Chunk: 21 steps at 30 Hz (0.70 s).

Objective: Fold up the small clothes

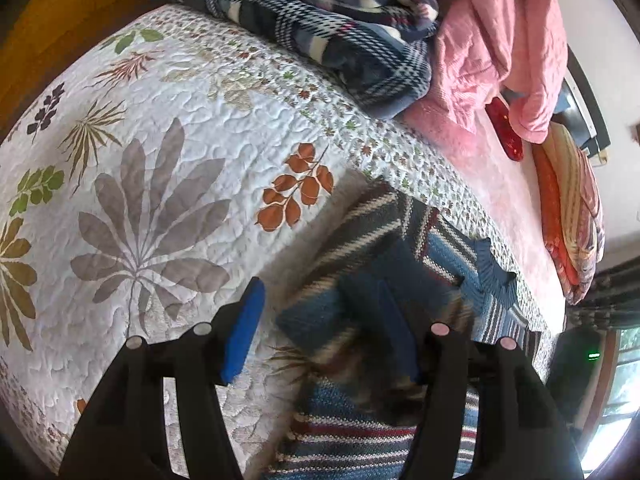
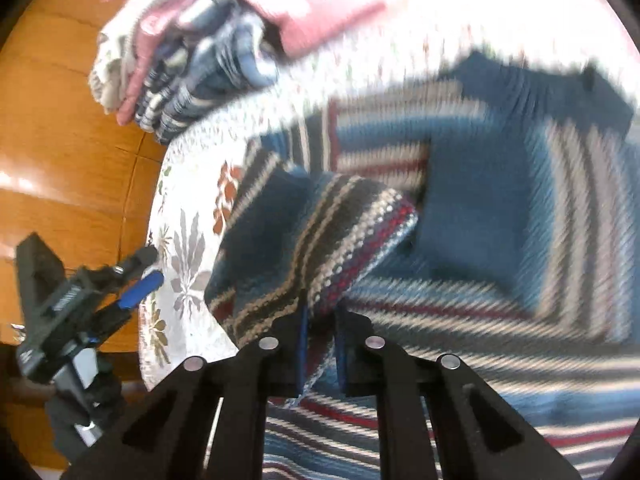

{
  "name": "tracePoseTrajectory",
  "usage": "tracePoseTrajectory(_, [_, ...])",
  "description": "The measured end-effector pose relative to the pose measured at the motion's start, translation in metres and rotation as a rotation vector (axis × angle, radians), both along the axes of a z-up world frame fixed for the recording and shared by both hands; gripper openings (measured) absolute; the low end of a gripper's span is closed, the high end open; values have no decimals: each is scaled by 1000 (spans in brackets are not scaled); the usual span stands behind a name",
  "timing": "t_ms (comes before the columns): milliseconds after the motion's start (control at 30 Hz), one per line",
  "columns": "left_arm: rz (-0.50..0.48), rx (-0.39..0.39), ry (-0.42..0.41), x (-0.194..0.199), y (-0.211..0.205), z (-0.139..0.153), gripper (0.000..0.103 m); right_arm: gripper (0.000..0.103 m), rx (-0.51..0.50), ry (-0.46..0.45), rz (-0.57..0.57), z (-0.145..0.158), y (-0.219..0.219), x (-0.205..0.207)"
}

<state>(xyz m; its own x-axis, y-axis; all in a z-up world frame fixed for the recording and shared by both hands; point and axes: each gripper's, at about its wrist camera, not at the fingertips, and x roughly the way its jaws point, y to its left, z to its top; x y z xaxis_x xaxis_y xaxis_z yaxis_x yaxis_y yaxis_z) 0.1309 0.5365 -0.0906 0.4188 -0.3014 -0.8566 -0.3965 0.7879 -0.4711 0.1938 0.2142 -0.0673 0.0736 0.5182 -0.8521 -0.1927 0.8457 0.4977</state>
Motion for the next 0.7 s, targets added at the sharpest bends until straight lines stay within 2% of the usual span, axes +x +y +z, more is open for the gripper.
tracePoseTrajectory(167, [-45,15,2,2,-13,-3,59,11,-121,-114,5,34,-24,18])
tracePoseTrajectory(267, [-96,39,1,4,-27,-4,59,11,-184,-141,-16,36,-39,30])
tracePoseTrajectory(433, [-165,66,16,6,-47,-9,59,11,-290,-132,-44,12,-57,49])
tracePoseTrajectory(633, [-208,76,7,6,-59,-6,59,12,-332,-80,-73,-28,-71,50])
tracePoseTrajectory(700, [-211,72,7,7,-59,-6,59,17,-339,-74,-80,-35,-73,49])
